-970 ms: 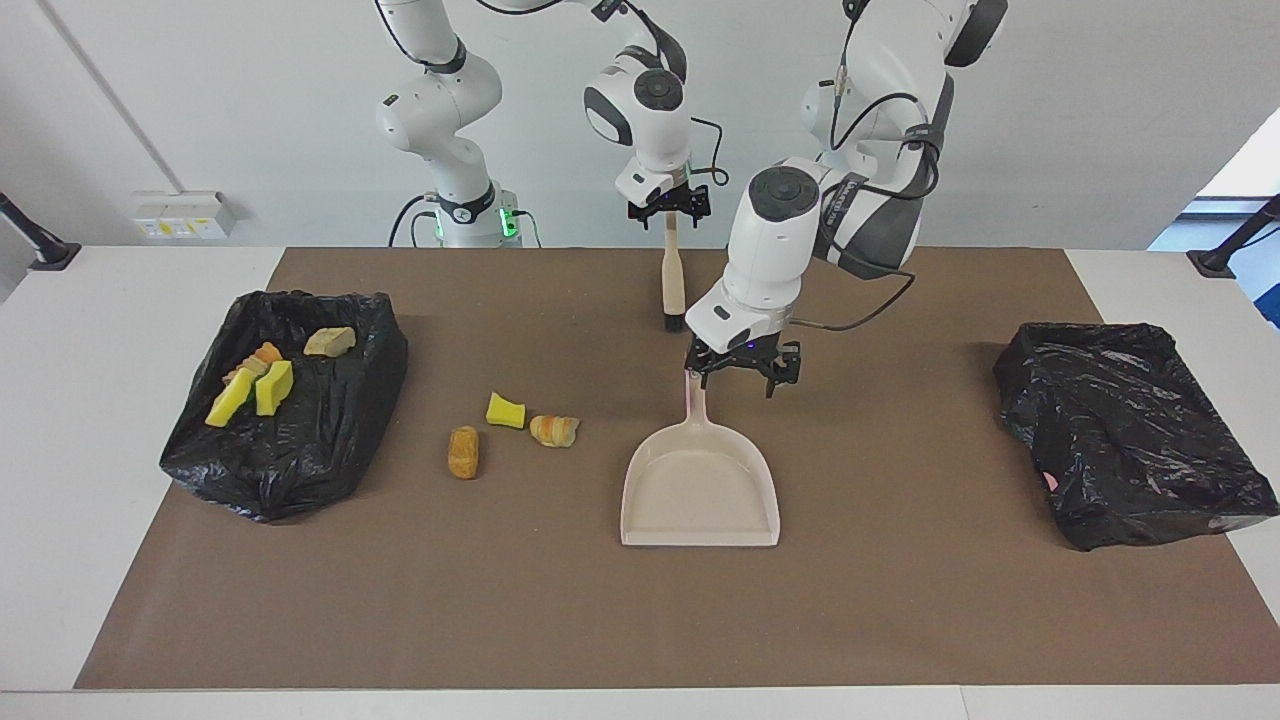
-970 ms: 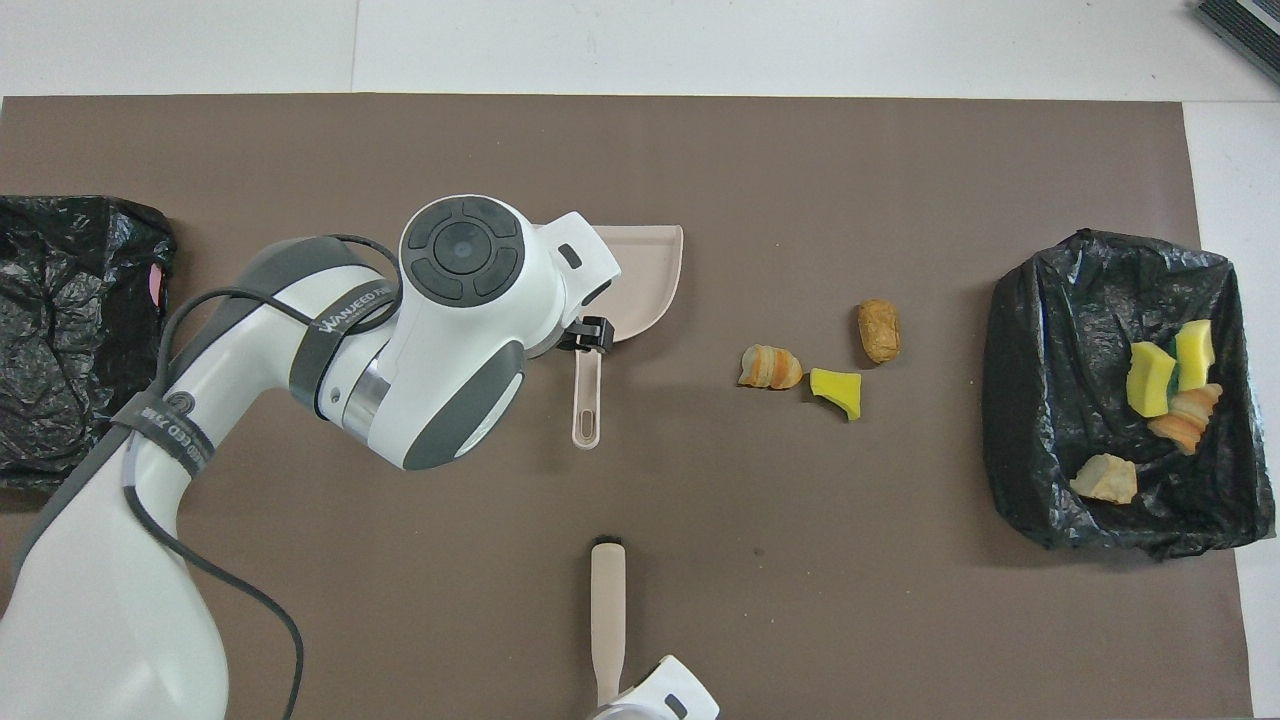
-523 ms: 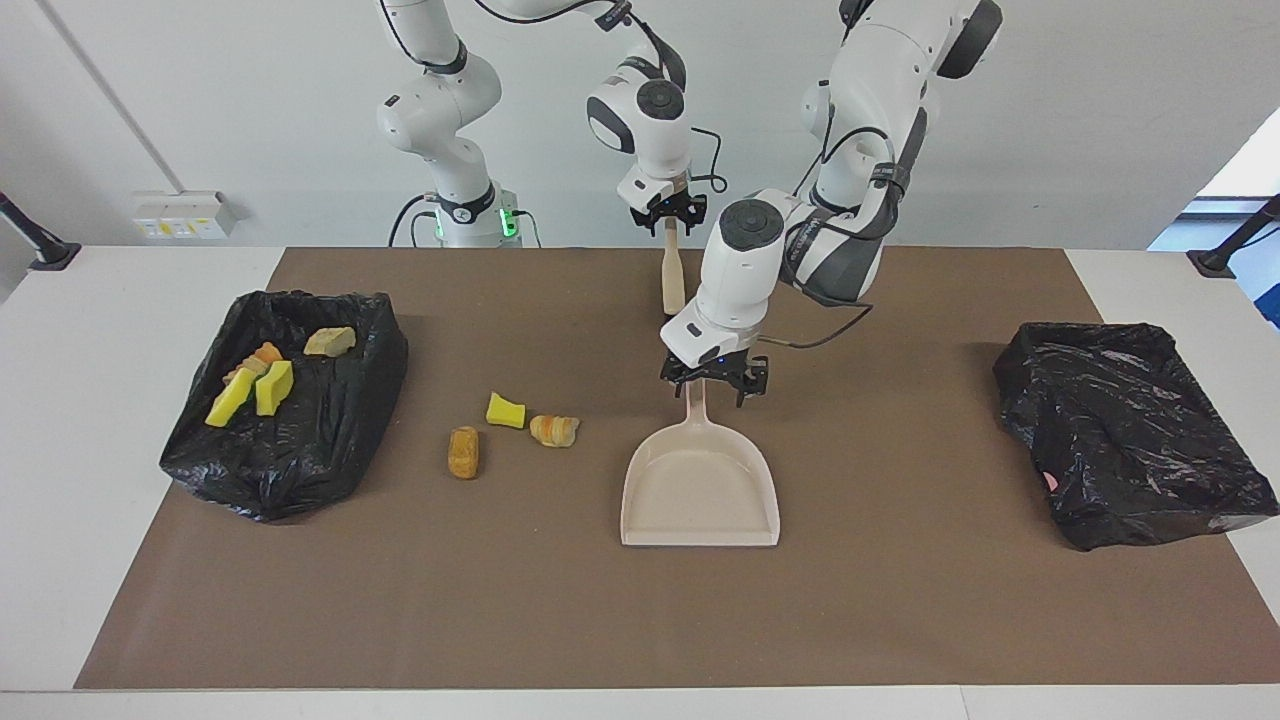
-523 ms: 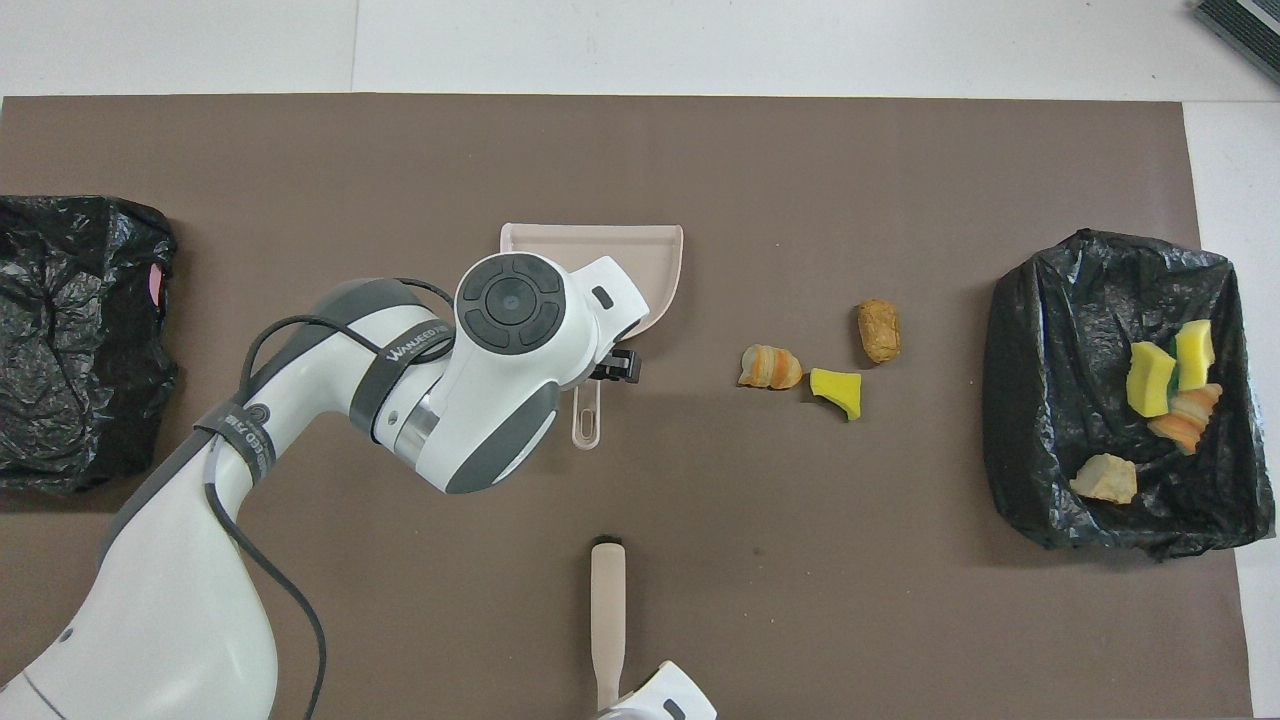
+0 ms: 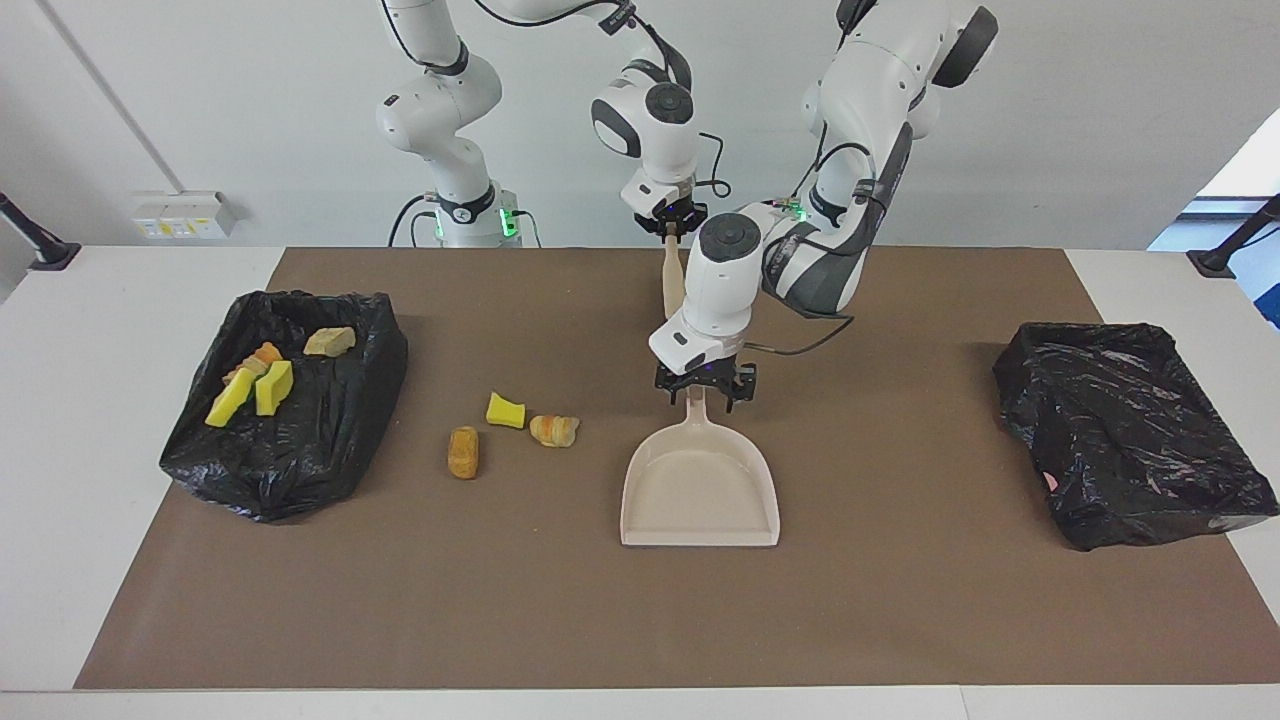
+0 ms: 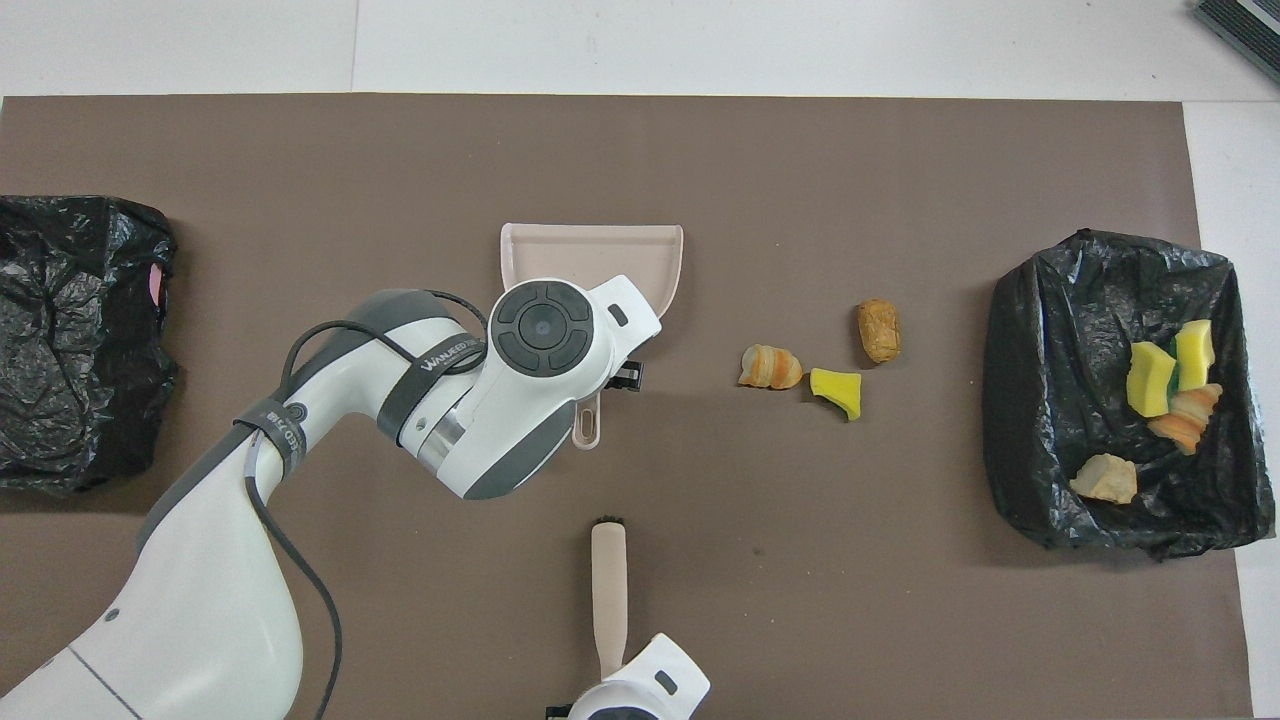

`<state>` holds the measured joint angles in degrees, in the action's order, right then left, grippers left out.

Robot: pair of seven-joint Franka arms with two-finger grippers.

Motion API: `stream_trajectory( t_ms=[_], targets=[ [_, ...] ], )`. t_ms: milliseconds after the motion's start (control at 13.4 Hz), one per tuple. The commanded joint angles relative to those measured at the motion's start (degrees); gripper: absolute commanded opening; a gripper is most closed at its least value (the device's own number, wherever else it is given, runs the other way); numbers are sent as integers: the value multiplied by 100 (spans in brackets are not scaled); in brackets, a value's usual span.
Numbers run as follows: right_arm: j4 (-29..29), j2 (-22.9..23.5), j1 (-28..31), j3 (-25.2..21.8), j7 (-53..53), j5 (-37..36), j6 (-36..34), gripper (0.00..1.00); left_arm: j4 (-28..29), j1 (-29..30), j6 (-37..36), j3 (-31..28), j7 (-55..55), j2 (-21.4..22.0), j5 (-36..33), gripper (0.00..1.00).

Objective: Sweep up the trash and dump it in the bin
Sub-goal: 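Grasp the beige brush handle with the right gripper and lift it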

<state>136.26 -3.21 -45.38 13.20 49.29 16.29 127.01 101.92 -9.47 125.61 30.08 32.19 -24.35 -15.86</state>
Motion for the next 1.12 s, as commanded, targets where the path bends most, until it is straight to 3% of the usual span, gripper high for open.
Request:
stream_trajectory(
  t_ms=[0,373,523,672,896,1045],
  targets=[
    [-529,-196,458,-19,-393,-144,-982,0,12,-11,35,6,68,-18,-145,0],
    [-600,-1127,1267,-28,-1359,-503,-2617,0,-146,77,-176,50,-264,96,-145,0],
    [-644,-1357,1671,-28,-1842,-880,-3093,0,-164,139,-518,50,-922,272,-137,0],
    [-741,-1445,2232,-36,-2666,-1319,-3462,0,-173,270,-808,50,-2280,378,-128,0],
    [-803,-1288,2928,-10,-3346,-2093,-3429,0,-173,358,-1117,24,-3338,422,-145,0],
    [-803,-1113,3525,-10,-3548,-2471,-3054,0,-164,376,-1135,15,-3921,422,-137,0]
  ],
)
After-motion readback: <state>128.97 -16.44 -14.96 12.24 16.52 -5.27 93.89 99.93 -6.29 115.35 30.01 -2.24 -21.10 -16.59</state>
